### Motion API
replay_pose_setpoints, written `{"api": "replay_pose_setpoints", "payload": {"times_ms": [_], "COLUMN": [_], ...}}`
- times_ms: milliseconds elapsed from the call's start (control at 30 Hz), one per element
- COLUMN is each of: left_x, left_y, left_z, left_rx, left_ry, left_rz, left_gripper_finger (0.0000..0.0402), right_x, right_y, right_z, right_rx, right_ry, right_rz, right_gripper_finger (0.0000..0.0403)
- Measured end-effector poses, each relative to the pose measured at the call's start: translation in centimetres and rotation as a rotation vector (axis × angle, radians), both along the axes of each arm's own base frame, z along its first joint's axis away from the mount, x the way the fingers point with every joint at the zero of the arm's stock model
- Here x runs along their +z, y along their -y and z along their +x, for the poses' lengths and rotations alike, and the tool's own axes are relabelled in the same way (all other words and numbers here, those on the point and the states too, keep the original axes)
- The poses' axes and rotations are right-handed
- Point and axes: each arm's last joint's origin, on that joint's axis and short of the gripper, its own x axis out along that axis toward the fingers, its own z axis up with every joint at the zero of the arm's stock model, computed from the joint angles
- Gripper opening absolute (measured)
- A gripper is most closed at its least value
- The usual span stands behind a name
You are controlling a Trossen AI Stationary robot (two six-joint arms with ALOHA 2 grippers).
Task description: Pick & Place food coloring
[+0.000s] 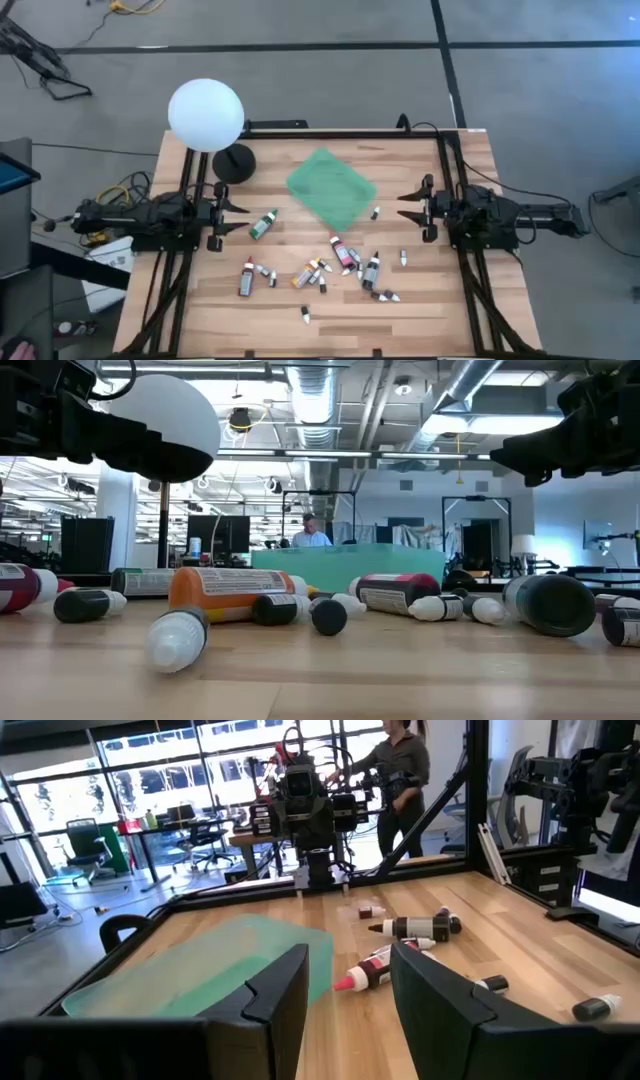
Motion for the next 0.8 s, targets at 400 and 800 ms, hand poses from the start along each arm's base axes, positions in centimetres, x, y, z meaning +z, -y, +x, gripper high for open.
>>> {"api": "replay_pose_setpoints", "payload": {"times_ms": [400, 800], "left_x": [-0.01, 0.0], "left_y": [0.0, 0.0], "left_z": [0.0, 0.0], "left_rx": [0.0, 0.0], "left_ry": [0.0, 0.0], "left_rz": [0.005, 0.007], "left_gripper_finger": [0.0138, 0.0138], "right_x": [0.0, 0.0], "right_y": [0.0, 0.0], "right_z": [0.0, 0.0], "right_rx": [0.0, 0.0], "right_ry": [0.0, 0.0], "right_rz": [0.0, 0.0], "right_gripper_finger": [0.0176, 0.0177]}}
